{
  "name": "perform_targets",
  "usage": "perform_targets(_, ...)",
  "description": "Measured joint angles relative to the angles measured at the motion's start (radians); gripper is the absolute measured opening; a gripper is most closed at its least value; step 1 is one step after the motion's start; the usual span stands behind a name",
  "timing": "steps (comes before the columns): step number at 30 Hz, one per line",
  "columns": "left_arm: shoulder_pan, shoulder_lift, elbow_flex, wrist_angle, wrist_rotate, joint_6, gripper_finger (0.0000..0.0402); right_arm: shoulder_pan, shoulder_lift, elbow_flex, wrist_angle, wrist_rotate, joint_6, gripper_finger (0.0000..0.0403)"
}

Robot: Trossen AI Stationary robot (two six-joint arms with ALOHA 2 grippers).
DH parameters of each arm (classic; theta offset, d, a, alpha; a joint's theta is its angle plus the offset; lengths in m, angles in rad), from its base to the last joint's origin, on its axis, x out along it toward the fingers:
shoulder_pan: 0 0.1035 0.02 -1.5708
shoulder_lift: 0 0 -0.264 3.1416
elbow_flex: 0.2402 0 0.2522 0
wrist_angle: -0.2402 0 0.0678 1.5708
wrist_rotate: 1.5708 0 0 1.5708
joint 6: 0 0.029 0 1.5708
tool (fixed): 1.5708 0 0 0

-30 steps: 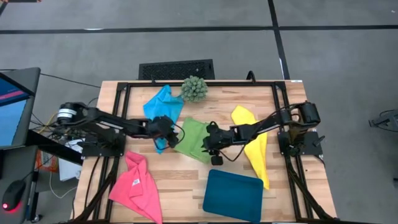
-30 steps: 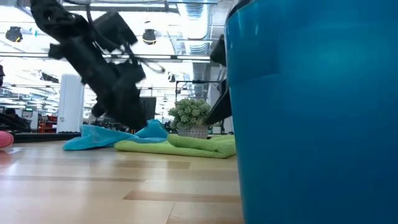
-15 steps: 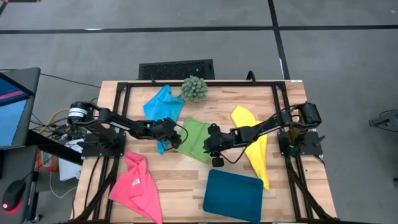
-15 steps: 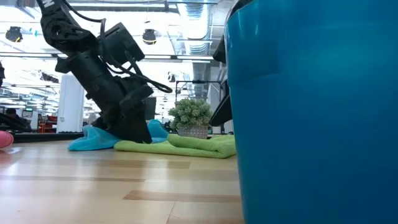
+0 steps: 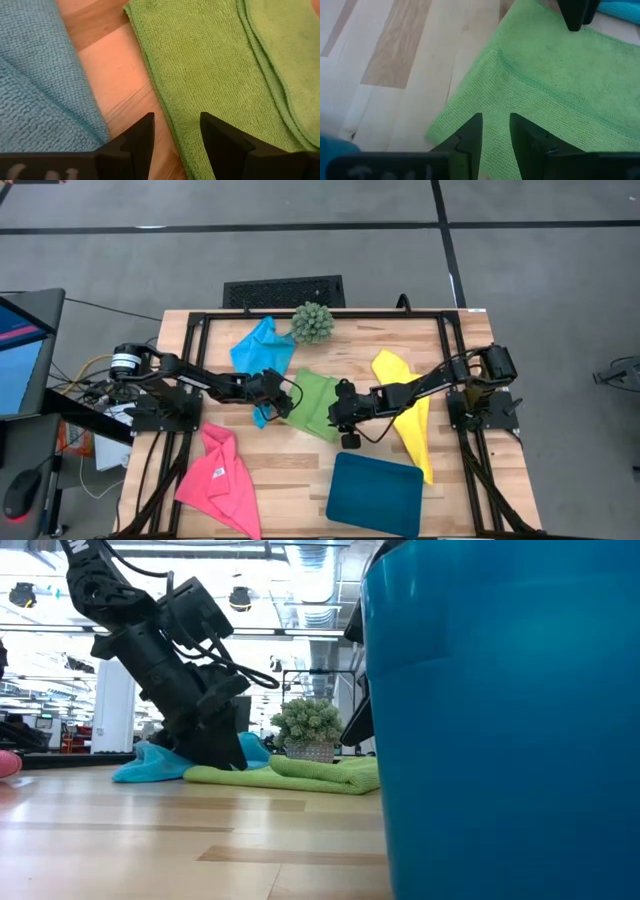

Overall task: Fold microfiber towels
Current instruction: Fold the green microfiber cloth

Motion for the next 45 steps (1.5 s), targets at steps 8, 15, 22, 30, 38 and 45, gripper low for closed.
perform_targets(8,-0.010,0.002,-0.001,0.003,0.002,0.001,0.0090,0.001,-0.001,0.001,-0.002,0.000,0.028,0.0122)
perform_targets(15,-0.021,0.003,-0.002,0.011,0.009,0.033,0.0051,0.009,-0.002,0.001,-0.002,0.020,0.044,0.0122)
perform_targets(22,-0.023,-0.006,-0.002,0.012,0.032,0.031,0.0005,0.014,-0.003,0.001,-0.008,0.023,0.057,0.0122)
perform_targets(30,-0.023,-0.007,0.050,0.005,0.051,0.052,0.0001,0.013,-0.007,0.001,-0.069,0.107,0.071,0.0122)
perform_targets(38,-0.022,-0.008,0.111,-0.036,0.075,0.074,0.0000,0.013,-0.007,-0.033,-0.039,0.109,0.086,0.0122)
perform_targets(45,-0.021,-0.008,0.186,-0.066,0.095,0.104,0.0000,0.006,-0.005,-0.106,0.066,0.134,0.097,0.0122)
